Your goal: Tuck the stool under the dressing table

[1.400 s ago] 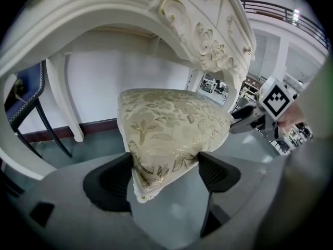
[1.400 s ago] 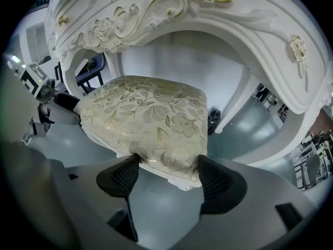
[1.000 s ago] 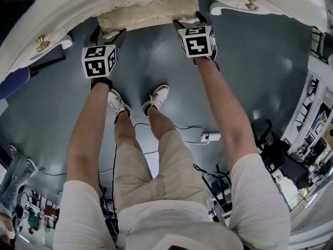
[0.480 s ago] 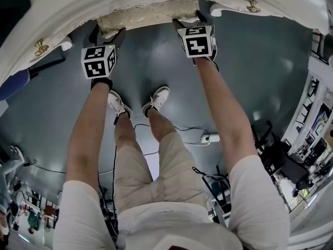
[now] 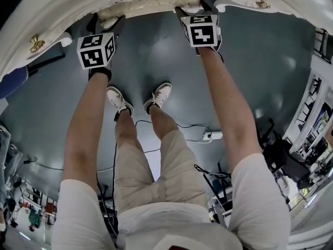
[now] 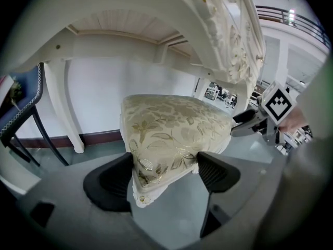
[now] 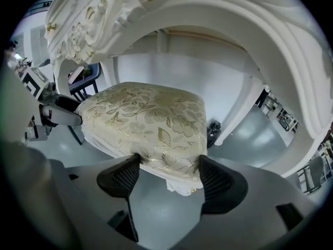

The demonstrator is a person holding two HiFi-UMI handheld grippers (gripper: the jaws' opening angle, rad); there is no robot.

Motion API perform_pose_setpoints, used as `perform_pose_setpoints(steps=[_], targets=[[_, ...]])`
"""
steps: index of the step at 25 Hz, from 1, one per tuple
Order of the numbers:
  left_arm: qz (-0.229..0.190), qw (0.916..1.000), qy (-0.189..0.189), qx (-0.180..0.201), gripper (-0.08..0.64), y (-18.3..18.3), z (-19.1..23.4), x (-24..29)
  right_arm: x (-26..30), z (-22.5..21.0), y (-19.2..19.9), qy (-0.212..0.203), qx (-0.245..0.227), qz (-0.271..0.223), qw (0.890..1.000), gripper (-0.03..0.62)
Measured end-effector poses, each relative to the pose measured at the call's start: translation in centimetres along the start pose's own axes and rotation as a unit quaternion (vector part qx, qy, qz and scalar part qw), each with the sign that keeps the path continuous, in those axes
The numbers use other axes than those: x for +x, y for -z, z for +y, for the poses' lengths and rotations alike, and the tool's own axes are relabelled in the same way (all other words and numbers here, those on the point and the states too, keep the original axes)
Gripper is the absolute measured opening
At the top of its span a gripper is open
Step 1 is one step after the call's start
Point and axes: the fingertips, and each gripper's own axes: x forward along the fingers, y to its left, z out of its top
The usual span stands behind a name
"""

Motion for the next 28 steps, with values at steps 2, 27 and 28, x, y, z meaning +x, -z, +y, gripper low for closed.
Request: perform_pose_setpoints(steps=[2,27,28], targets=[[-0.003,1.0,0.002,0.0,0.399,0.0,0.0,0.0,0.0,0.0,0.0,-0.001,0.0,-0.001,1.0,0.354],[-0.075,0.992,0.101,0.015,0.431,-6.0,-10.5,-17.1,-19.2,2.3,0.8,0.062,0.071,-0.058,0.994,0.147],[-0.079,0.9917,0.1,0.019,0.428,-6.8,-10.7,-18.1,-20.4,2.6,0.5,0.062,0.077,-0.064,0.993,0.143]])
